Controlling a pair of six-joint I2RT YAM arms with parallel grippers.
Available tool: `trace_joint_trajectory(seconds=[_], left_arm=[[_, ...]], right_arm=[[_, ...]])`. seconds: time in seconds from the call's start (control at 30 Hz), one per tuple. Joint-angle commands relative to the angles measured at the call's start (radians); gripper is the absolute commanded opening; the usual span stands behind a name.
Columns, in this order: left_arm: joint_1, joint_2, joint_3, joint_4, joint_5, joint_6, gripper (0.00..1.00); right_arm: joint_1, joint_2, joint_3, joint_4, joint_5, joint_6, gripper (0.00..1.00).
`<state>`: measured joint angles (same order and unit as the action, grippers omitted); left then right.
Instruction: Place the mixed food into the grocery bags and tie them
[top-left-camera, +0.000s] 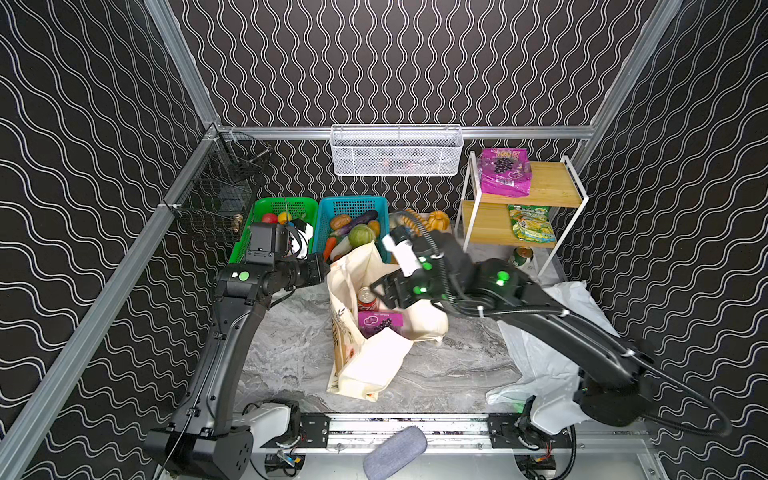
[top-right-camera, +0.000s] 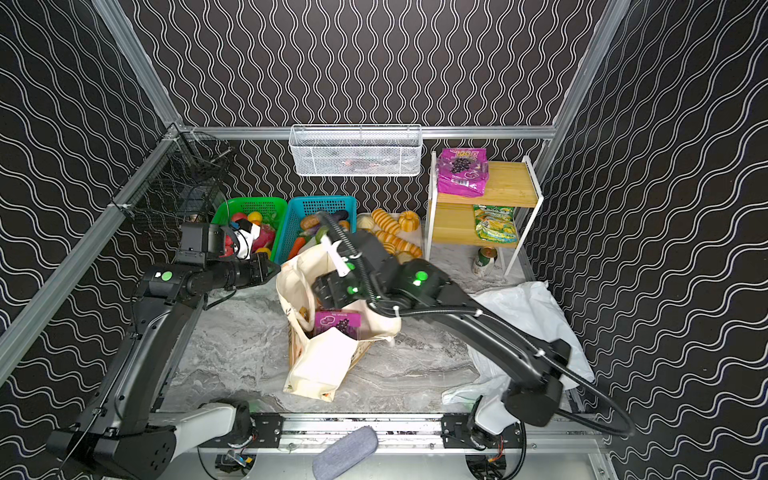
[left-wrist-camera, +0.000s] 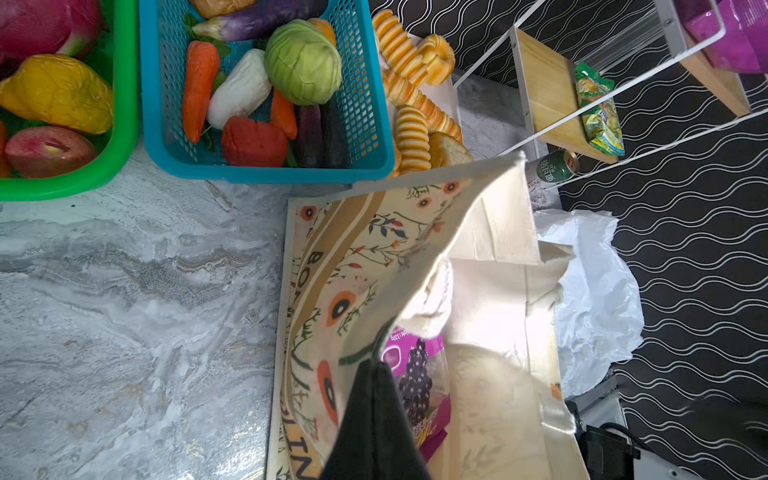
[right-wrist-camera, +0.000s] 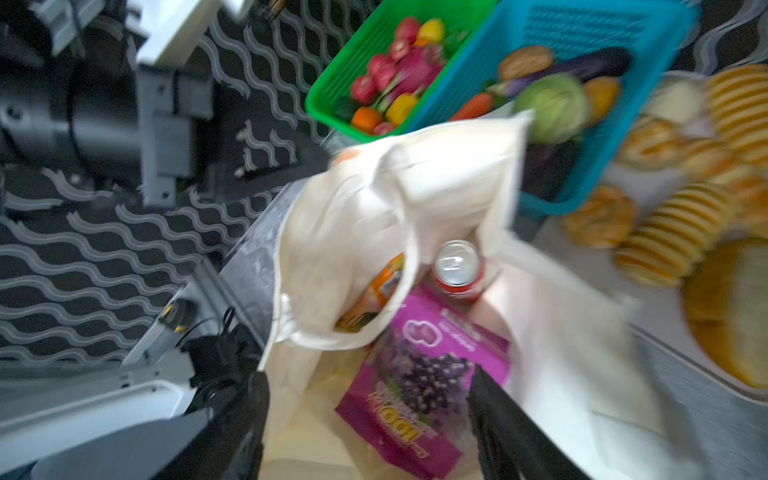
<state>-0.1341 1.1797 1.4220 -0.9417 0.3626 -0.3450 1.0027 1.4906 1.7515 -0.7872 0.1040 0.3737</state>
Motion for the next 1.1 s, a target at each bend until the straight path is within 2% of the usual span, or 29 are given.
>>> trace_joint_trajectory(seconds=[0.0, 0.13, 0.3, 0.43, 0.47, 0.57, 0.6, 0.77, 0.87, 1.0, 1.03, 1.07], left_arm=[[-0.001, -0.009, -0.004, 0.021, -0.022, -0.017, 0.00], [0.000, 0.004, -0.006, 0.016, -0.030, -0.014, 0.00], [0.000, 0.009, -0.008, 0.019, -0.025, -0.015, 0.00], [-0.001, 0.010, -0.006, 0.015, -0.035, -0.016, 0.00], [0.000, 0.010, -0.006, 0.013, -0.036, -0.016, 0.00], [0.000, 0.008, 0.003, 0.001, -0.052, -0.016, 0.00], [0.000, 0.004, 0.009, -0.005, -0.068, -0.016, 0.00], [0.001, -0.093, 0.046, -0.006, -0.285, -0.072, 0.00], [0.001, -0.106, 0.093, -0.036, -0.305, -0.088, 0.00], [0.001, -0.106, 0.132, -0.069, -0.336, -0.087, 0.00], [0.001, -0.110, 0.129, -0.066, -0.350, -0.081, 0.00], [0.002, -0.111, 0.125, -0.070, -0.357, -0.074, 0.00]], right_arm=[[-0.091, -0.080, -0.116, 0.012, 0.120, 0.123, 0.76], [-0.237, -0.139, -0.299, -0.019, -0.023, 0.223, 0.77], [-0.242, -0.136, -0.441, 0.009, -0.201, 0.243, 0.80], [-0.243, -0.096, -0.532, 0.044, -0.199, 0.253, 0.73], [-0.243, -0.082, -0.525, 0.048, -0.195, 0.238, 0.60], [-0.233, -0.081, -0.424, 0.026, -0.183, 0.190, 0.12], [-0.232, -0.093, -0.391, 0.038, -0.199, 0.169, 0.00], [-0.231, -0.111, -0.146, 0.072, -0.412, 0.068, 0.00], [-0.231, -0.086, -0.042, 0.049, -0.507, 0.057, 0.00], [-0.231, -0.058, -0.023, 0.041, -0.507, 0.045, 0.00], [-0.231, -0.046, -0.013, 0.003, -0.472, 0.035, 0.00], [-0.231, -0.036, 0.002, -0.053, -0.389, 0.036, 0.00]])
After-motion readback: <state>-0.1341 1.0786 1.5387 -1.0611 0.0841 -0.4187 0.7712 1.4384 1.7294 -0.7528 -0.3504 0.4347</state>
